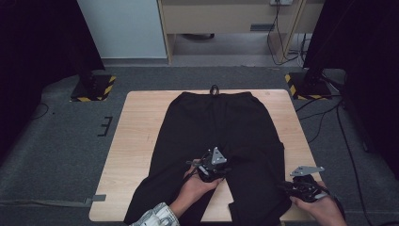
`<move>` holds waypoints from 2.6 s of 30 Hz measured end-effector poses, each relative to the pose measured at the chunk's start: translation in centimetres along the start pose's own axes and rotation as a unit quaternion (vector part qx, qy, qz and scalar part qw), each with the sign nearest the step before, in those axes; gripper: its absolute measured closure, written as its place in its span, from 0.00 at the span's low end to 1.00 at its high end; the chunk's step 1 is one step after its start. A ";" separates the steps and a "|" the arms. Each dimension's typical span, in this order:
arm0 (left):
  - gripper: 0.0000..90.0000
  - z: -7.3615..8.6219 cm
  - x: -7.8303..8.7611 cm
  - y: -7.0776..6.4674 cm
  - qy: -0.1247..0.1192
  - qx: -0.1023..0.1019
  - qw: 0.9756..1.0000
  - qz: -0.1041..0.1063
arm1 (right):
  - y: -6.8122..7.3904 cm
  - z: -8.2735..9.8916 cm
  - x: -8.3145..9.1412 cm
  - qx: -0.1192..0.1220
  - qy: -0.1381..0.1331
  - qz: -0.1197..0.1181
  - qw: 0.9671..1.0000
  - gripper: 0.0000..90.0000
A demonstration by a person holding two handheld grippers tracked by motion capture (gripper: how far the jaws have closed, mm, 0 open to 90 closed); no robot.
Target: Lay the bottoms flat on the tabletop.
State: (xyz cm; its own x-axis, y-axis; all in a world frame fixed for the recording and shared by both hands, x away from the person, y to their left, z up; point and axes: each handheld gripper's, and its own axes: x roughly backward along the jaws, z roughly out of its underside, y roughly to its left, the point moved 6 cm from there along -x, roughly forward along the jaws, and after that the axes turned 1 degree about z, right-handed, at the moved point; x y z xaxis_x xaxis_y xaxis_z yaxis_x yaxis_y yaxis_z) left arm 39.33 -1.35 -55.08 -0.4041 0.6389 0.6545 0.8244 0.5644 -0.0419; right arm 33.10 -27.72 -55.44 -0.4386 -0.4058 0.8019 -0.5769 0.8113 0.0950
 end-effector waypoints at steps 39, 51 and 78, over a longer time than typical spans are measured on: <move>0.98 0.5 -1.4 -0.1 0.014 0.008 0.999 0.032 | -1.0 -2.9 -3.0 0.015 0.002 0.035 0.999 0.94; 0.72 0.6 1.5 -1.9 -0.027 0.016 0.998 0.051 | 0.5 -1.3 1.2 0.017 -0.040 -0.001 0.999 0.60; 0.97 1.3 0.6 -0.1 -0.009 0.036 0.999 0.017 | -3.6 -3.1 -2.8 -0.050 -0.033 0.046 0.997 1.00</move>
State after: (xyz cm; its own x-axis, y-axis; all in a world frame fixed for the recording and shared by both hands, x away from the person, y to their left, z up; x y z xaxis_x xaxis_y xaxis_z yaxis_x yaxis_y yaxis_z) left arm 38.49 -0.29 -55.70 -0.3839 0.6675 0.6380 0.8075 0.5779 -0.1186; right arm 38.50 -28.20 -56.19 -0.5335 -0.3515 0.7693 -0.4615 0.8832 0.0835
